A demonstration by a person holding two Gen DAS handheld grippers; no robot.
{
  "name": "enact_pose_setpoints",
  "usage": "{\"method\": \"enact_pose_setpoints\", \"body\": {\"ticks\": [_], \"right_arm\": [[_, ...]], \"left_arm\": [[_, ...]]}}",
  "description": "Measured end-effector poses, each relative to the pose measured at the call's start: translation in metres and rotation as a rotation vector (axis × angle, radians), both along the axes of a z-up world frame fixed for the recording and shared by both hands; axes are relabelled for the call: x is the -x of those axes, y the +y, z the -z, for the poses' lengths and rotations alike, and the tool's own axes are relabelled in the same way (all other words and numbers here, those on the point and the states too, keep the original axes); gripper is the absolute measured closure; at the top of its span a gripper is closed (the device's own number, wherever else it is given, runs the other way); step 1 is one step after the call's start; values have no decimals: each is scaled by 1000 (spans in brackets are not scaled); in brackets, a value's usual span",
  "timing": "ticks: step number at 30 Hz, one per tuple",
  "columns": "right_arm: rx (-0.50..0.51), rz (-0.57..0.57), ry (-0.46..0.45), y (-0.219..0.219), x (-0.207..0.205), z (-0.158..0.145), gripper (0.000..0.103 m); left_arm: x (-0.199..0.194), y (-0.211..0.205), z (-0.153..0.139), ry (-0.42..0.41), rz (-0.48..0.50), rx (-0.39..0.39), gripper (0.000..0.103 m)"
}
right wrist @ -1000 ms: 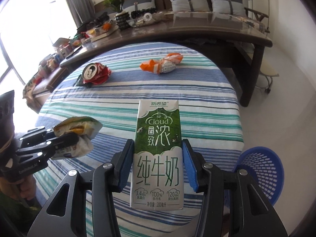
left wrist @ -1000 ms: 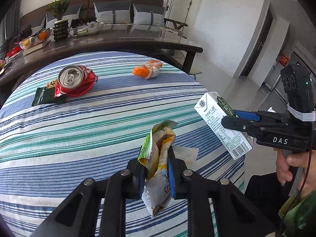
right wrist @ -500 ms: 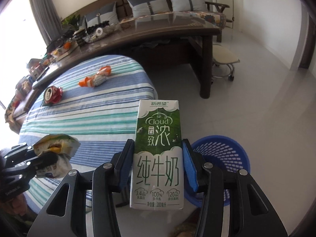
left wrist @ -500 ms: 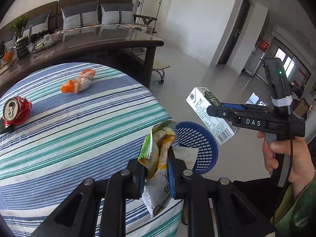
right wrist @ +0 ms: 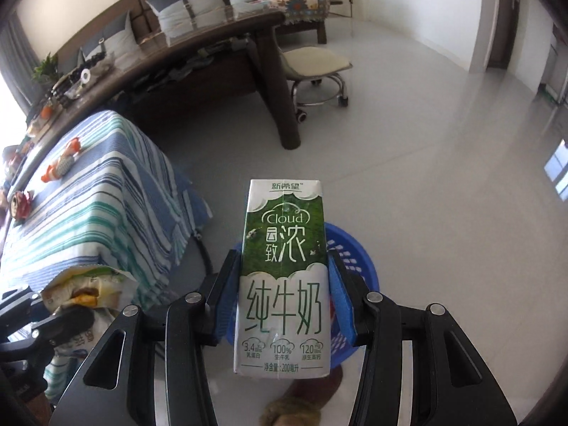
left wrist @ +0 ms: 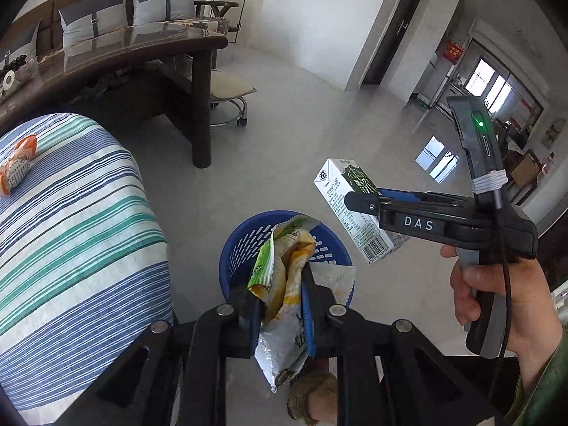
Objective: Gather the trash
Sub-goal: 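Carry the snack bag and milk carton over the blue wastebasket with both tools, then open both tools to drop the snack bag and carton into the wastebasket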
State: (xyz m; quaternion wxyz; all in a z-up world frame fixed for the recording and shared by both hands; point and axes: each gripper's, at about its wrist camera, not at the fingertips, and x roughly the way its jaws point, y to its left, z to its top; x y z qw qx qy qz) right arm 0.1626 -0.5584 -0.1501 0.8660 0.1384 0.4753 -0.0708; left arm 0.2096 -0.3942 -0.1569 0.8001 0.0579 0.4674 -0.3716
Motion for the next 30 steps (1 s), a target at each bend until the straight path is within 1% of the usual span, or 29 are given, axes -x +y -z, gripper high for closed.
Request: {"method": "enact_pose_setpoints", "body": {"ticks": [2,5,11,19,21,22,23,24,25,27,29,30], "right_arm": [[-2,9,17,-9,-1,7,54],[-36,23,37,-22,-1,17,54],[-97,44,49,-38,-1,27,54],[-147,63,88,-51,-9,49,53],[-149,75,87,-54,-12,55,51],[-160,81,86,-57,-12,57,44],[-176,89,86,-60,-12,59,38],[-183,101,81,-62,-11,60,33],[-182,109,77,-64,-10,59,33],[-180,114,62,-65,-8,54,32],[-157,124,38,-64,-5,44,28],[-137,129,24,-63,-3,38,24]], "left_arm": [[-5,-11,11,17,2,-9,84],[-13,-25,25,31,13,-23,84],[-23,-47,49,54,29,-54,84],[-26,-69,75,60,42,-91,83],[-26,-75,81,55,56,-92,80],[-27,-77,84,52,61,-100,70],[-26,-80,86,44,61,-104,61],[-27,-81,86,31,59,-100,49],[-27,-79,85,14,53,-91,47],[-25,-75,79,-7,37,-91,47],[-21,-68,67,-18,22,-69,47],[-17,-64,58,-31,15,-58,47]]}}
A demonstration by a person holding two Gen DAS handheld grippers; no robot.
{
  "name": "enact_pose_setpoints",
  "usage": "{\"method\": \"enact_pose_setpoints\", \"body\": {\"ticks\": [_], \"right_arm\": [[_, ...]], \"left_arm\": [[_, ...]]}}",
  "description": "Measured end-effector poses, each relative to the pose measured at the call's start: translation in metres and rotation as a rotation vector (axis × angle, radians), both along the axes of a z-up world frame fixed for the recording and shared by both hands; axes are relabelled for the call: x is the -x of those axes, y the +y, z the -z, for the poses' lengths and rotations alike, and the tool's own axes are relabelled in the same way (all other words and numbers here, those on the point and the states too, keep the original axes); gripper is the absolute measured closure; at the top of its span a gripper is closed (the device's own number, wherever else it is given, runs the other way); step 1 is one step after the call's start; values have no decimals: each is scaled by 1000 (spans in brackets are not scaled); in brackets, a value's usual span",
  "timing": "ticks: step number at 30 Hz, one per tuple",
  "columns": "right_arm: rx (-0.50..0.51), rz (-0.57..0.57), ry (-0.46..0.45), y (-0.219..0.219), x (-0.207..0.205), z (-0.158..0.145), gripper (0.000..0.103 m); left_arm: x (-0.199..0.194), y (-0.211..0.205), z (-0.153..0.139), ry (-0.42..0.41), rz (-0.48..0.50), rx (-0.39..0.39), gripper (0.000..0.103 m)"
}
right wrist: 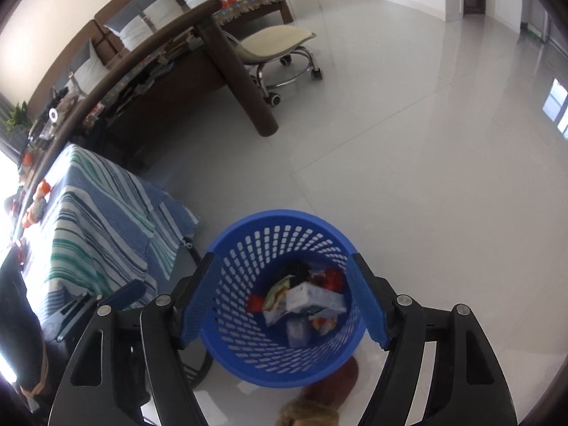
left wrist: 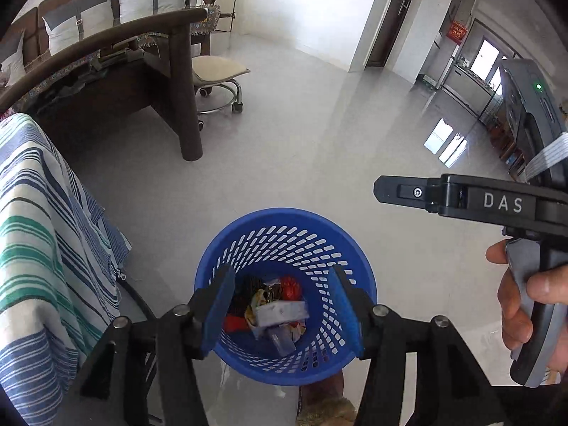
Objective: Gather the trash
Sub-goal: 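Open both tools to drop the snack bag and carton into the wastebasket, then bring both open tools back over the table toward the red can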
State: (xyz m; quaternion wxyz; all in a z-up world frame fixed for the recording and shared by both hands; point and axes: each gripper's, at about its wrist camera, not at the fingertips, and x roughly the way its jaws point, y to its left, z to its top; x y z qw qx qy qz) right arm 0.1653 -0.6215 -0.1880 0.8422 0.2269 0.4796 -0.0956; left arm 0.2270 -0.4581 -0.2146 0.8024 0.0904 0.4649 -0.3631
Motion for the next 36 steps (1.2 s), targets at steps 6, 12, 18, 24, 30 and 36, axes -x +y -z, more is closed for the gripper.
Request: {"method": "enact_pose_setpoints", "body": {"ticks": [6,12,18,24,30,36], "right_arm": [[145,4,-86,23,13,-46,3],[226,-21,-207,70,29,-92,1],[286,-109,-287,136,35,-112,1],[290,-158,-296,179,39,-111,1],[361,-195,-334,214,36,-116,1],[395,-257,-359,249,24,-117,1]], "left_arm": [[41,44,-68,-148,-63,-4,35],[81,100,-126,-304,-173,-18,25],[99,143,-157,-375,-255,-49,25],[106,182,-180,-416,-322,-37,25],[110,234,-203,-441,-416,-9,25],[108,290,-221,-458,-526,16,25]]}}
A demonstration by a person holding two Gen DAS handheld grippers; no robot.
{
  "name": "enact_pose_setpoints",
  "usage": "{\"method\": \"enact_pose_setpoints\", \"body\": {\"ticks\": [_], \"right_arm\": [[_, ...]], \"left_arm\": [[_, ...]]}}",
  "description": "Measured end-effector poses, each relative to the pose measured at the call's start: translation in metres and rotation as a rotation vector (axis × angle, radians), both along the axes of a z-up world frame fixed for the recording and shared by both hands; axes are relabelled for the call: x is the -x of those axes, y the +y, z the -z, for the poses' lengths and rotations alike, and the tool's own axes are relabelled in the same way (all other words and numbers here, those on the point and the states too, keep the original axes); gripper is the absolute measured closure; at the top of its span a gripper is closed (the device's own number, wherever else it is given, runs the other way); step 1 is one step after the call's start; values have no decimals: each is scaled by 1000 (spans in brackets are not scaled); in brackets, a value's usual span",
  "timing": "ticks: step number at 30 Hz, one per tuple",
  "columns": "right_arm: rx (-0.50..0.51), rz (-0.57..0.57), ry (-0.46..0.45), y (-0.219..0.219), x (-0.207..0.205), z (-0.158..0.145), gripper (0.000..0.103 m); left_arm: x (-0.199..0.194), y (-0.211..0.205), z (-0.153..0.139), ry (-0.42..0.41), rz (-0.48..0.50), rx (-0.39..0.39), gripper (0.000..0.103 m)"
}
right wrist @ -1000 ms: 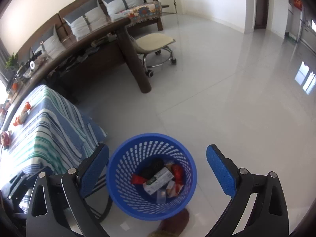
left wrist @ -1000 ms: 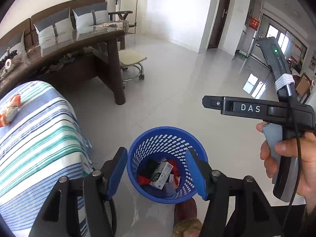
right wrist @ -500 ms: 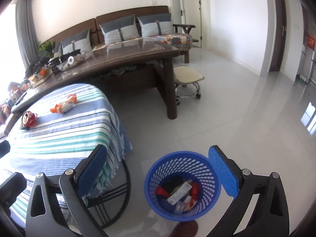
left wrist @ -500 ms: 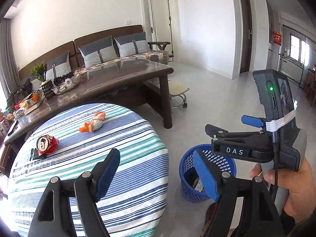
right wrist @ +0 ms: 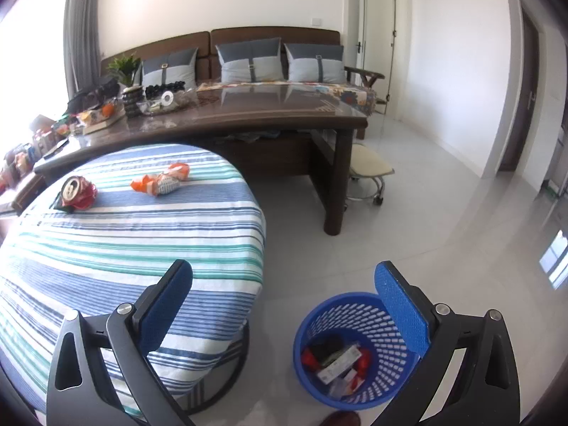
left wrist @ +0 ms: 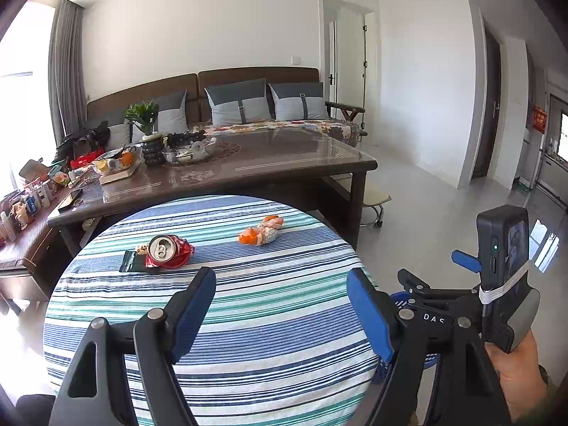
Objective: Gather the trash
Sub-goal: 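Bring both open tools back over the table toward the red can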
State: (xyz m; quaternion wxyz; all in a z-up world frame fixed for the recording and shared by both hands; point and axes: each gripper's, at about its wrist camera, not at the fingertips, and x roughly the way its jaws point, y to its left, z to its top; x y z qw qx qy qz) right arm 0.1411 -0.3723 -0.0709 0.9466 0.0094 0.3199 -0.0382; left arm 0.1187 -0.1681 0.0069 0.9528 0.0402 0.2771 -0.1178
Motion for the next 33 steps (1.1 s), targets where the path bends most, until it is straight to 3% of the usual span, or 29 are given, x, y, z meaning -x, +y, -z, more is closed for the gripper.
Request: {"method": "enact_pose_setpoints", "body": {"ticks": [21,30,33], "right_arm": [[191,-285,-7,143,-29,15,1],[242,-354,16,175,-35,25,1],[257,-367,23,185,-36,28,1]], "left_arm": [[-16,153,-26,-40,-256,129,25],[-22,183,-24,-29,-280,173,25],[-27,192,-21,3,-248,231,25]]}}
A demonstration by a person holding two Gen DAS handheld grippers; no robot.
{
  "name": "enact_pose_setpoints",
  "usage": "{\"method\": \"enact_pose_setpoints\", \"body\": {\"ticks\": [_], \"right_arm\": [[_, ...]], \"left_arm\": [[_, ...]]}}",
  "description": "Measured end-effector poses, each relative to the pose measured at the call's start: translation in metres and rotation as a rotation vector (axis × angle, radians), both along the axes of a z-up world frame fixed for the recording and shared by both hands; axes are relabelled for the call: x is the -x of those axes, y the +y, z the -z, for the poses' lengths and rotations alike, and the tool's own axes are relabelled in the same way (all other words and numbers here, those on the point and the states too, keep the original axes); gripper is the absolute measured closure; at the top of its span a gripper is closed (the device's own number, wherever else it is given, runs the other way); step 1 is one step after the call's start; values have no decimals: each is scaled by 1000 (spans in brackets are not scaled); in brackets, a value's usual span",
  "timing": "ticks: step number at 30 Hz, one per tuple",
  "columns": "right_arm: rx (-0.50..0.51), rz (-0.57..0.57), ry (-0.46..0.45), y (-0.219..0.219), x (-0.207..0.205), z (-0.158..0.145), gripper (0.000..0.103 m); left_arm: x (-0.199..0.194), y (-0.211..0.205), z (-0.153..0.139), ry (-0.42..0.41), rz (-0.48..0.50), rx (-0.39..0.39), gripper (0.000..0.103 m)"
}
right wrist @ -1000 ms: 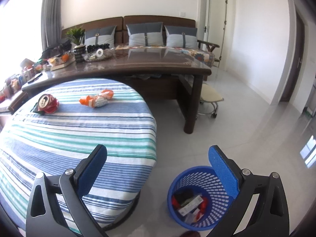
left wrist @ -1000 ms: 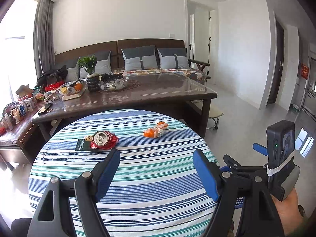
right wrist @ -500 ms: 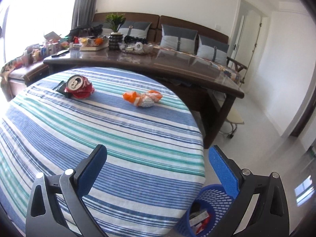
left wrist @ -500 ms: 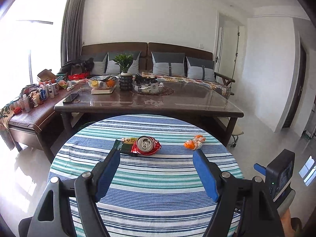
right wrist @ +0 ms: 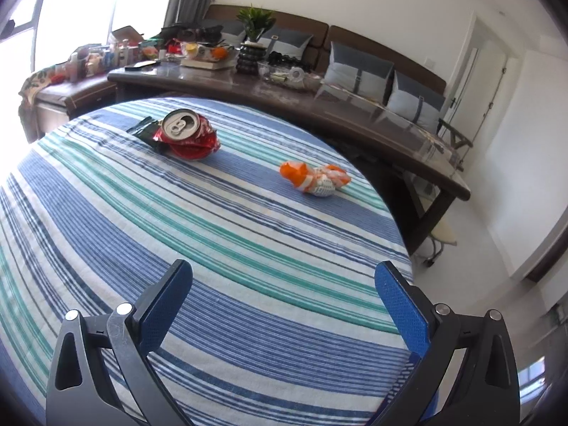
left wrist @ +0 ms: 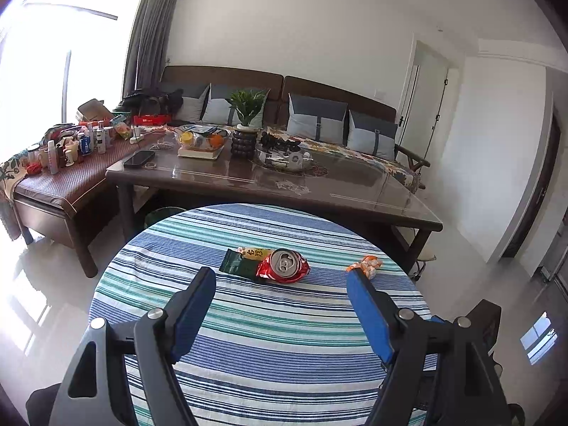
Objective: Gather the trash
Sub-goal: 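Bring both open tools back over the table toward the red can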
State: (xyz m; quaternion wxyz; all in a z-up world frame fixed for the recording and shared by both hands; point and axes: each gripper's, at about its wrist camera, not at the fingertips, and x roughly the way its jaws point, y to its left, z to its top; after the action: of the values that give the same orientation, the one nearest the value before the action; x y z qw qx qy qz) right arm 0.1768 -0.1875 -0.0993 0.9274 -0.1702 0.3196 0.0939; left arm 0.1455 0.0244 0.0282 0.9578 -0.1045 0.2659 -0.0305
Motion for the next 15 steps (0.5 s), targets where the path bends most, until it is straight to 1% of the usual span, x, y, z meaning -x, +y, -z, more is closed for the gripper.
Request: {"method": "enact_pose_setpoints", "body": {"ticks": [1,2,5,9,15], "right_arm": [[4,-4,3,2,-1,1,1],[8,-7,7,4,-2,2,1],[16,-13,17,9,-4,5,1],[22,-14,24,13,-5,7,1],[34,-13,32,15,-6,10,1]], "left_arm": [[-1,2,1,7,10,11,25],[-2,1,1,16,16,3,25],[-8,-6,10,81,49,-73,25],[-18,-12,29,160,69,-124,25],[-22,-19,45,192,89,-182,25]]}}
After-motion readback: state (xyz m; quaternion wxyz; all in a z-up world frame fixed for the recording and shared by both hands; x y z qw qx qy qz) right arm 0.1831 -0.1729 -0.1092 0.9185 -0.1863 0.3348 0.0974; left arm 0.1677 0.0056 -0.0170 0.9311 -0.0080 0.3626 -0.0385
